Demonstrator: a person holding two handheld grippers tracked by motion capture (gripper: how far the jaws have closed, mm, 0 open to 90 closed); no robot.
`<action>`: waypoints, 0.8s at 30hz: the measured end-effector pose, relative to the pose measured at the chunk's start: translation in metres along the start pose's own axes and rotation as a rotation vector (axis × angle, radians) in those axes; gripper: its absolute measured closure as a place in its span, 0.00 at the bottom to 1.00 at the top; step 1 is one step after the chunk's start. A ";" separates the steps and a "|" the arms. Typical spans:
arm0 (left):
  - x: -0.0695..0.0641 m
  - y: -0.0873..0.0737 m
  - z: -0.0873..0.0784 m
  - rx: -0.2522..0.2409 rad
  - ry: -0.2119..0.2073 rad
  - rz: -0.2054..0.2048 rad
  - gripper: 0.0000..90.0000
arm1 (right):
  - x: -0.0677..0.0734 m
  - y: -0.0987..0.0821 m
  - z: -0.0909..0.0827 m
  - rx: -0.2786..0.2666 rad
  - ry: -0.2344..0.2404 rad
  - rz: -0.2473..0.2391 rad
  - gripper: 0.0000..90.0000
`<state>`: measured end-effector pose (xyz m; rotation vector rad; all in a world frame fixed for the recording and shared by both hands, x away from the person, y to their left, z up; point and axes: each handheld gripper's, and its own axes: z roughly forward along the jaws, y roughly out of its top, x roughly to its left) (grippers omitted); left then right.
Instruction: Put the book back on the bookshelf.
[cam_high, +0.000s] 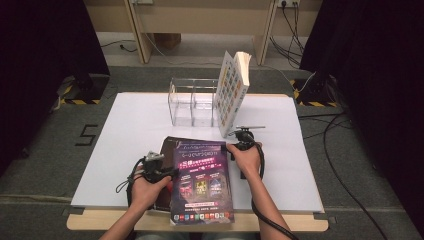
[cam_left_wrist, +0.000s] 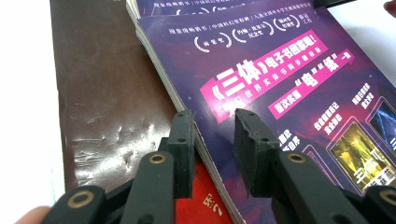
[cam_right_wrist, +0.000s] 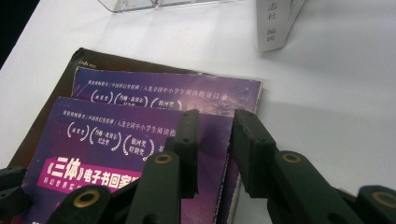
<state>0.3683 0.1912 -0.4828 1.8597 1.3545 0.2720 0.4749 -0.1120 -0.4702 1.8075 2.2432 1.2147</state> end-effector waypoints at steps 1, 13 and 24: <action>0.000 0.000 0.000 0.000 0.000 0.001 0.76 | 0.000 0.000 0.000 -0.001 0.002 -0.001 0.80; -0.001 0.000 0.000 0.002 0.005 0.003 0.76 | 0.000 -0.002 -0.010 -0.007 0.050 0.024 0.82; -0.001 0.000 0.000 0.002 0.011 0.004 0.76 | -0.002 -0.004 -0.017 0.001 0.120 0.054 0.81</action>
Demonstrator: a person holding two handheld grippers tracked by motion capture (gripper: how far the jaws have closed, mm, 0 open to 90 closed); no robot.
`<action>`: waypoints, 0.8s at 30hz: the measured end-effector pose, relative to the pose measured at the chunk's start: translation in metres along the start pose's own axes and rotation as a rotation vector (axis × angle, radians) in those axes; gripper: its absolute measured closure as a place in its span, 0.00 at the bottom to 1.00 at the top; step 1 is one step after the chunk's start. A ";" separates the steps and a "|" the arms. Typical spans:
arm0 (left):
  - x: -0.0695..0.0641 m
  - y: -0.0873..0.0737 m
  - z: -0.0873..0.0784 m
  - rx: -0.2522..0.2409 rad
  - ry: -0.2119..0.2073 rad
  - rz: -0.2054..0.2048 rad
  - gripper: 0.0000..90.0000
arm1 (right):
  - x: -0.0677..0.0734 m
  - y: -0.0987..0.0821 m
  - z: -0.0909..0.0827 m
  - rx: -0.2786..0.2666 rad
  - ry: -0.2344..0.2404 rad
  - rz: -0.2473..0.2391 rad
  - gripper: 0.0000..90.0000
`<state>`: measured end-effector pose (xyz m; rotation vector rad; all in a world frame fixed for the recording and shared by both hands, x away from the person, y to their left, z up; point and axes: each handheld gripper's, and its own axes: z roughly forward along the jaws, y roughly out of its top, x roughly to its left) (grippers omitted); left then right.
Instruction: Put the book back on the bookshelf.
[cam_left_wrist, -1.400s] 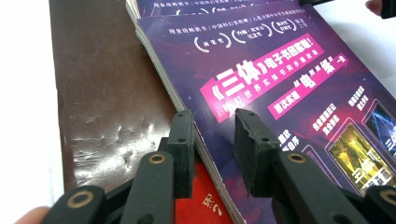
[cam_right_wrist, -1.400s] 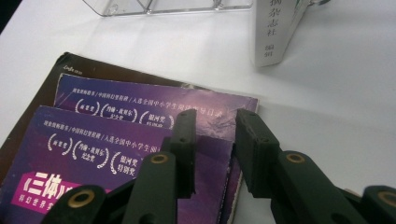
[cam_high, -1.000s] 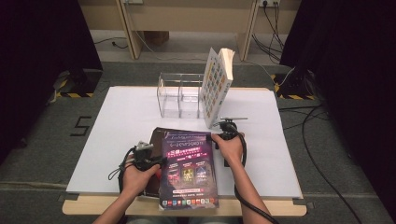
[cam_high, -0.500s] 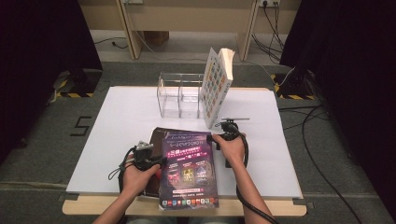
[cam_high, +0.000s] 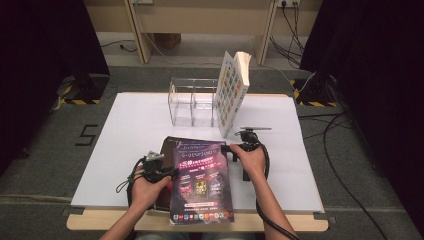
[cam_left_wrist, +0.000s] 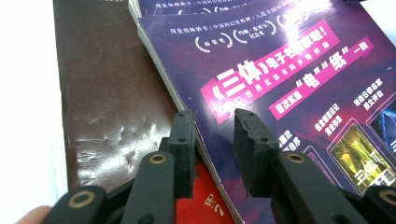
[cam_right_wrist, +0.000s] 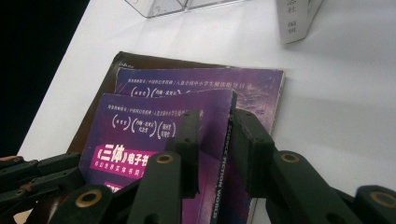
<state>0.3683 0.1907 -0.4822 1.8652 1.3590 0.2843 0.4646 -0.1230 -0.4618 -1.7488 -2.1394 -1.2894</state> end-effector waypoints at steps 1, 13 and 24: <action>0.000 0.000 0.000 0.000 0.000 -0.001 0.76 | 0.000 0.000 0.000 0.000 -0.001 -0.001 0.81; 0.001 -0.001 -0.001 -0.004 0.003 -0.004 0.76 | 0.008 -0.007 0.005 0.041 0.067 0.008 0.80; 0.000 -0.001 -0.002 -0.005 0.014 0.011 0.76 | 0.016 -0.007 0.008 0.071 0.021 -0.030 0.89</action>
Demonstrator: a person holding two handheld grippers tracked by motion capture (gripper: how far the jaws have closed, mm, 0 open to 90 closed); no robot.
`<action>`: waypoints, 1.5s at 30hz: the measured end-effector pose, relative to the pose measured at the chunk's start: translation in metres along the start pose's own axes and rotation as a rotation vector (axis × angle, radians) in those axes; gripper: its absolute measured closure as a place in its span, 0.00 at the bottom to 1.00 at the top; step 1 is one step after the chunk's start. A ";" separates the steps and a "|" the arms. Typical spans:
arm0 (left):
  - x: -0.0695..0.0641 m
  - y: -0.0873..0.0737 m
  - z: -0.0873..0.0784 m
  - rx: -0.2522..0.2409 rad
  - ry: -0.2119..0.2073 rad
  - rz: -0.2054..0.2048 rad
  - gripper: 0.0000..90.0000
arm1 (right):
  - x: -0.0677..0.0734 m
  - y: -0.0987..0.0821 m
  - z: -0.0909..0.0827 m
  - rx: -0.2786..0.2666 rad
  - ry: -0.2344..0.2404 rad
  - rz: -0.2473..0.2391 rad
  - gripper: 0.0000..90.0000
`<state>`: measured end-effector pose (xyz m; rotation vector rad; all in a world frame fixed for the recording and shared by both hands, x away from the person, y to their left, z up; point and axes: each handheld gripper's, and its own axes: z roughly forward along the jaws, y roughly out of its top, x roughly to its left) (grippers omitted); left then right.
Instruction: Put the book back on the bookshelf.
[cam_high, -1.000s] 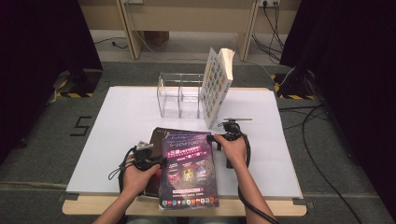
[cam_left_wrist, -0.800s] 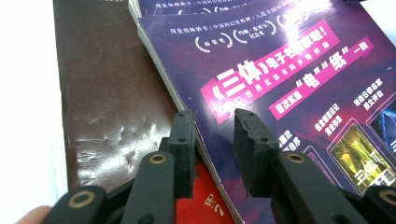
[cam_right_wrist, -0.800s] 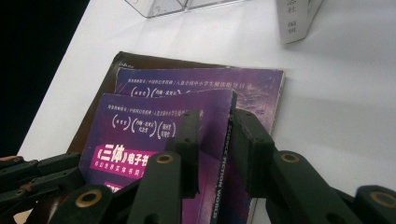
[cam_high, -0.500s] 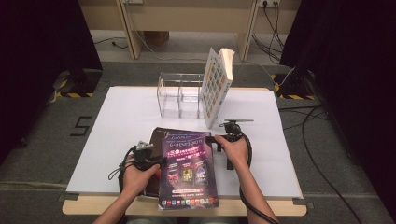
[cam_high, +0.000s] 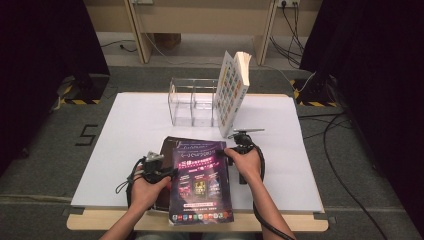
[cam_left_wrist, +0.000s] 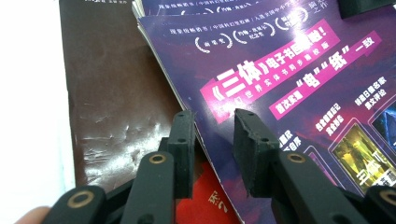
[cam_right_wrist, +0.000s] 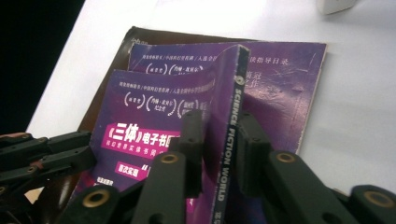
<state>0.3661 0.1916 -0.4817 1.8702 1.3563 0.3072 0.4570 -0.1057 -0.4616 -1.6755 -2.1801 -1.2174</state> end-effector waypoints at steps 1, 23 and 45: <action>0.000 0.000 0.000 0.000 0.000 0.000 0.76 | 0.000 0.000 0.000 0.000 0.000 0.000 0.89; 0.012 -0.015 -0.025 -0.110 0.002 -0.005 0.66 | 0.016 -0.003 -0.008 -0.065 -0.012 0.037 0.94; 0.022 -0.029 -0.034 -0.161 0.029 -0.001 0.64 | 0.034 0.007 -0.038 -0.216 -0.020 -0.023 0.94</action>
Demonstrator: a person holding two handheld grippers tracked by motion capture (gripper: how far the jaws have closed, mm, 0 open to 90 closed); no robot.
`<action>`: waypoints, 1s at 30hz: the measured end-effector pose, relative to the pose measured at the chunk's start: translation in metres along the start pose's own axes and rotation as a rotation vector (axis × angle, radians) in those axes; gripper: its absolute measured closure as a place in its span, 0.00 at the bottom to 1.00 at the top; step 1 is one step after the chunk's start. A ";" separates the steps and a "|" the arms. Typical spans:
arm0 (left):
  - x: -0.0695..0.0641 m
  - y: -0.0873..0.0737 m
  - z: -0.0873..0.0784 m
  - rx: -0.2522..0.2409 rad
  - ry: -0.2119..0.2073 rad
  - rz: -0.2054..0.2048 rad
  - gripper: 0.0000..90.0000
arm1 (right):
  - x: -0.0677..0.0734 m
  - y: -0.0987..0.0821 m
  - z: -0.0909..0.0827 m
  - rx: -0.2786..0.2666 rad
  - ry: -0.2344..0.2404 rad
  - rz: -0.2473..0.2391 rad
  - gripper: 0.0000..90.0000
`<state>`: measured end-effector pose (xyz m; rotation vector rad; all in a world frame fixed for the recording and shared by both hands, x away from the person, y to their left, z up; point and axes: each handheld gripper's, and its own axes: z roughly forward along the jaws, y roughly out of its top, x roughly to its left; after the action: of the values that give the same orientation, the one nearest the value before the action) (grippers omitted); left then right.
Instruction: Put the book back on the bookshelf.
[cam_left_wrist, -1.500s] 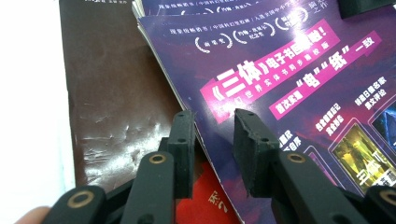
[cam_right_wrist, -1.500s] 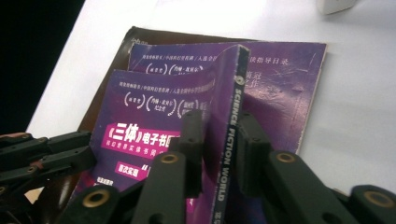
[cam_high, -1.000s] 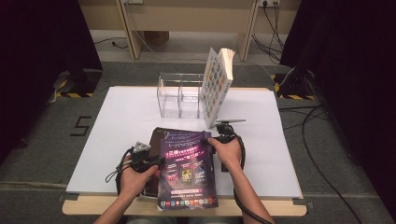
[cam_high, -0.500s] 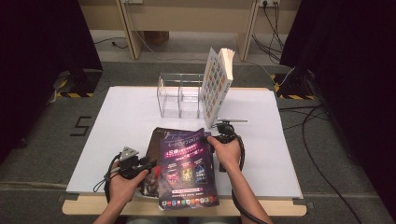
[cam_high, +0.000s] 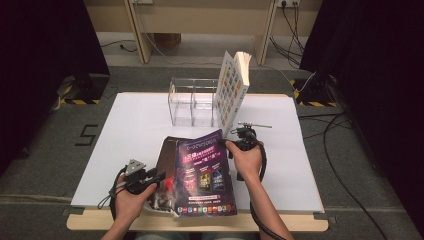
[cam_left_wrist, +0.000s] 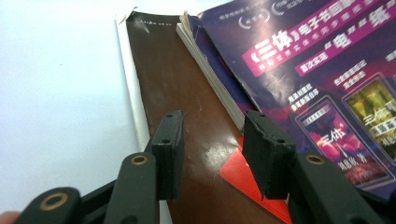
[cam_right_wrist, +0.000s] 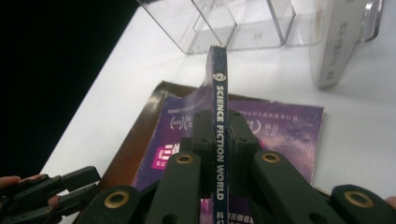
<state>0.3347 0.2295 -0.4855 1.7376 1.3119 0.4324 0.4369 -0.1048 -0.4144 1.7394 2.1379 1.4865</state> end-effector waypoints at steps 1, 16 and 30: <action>0.000 0.000 0.000 -0.001 0.001 0.003 0.64 | 0.001 0.001 -0.002 -0.011 -0.002 -0.005 0.94; -0.001 -0.001 -0.001 -0.003 0.000 0.008 0.65 | 0.007 0.017 -0.019 -0.123 -0.038 -0.040 0.94; 0.000 0.000 -0.002 -0.011 0.002 0.008 0.65 | 0.014 0.022 -0.021 -0.158 -0.047 -0.067 0.94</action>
<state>0.3332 0.2303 -0.4846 1.7343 1.3023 0.4452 0.4367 -0.1094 -0.3818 1.6181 1.9761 1.5355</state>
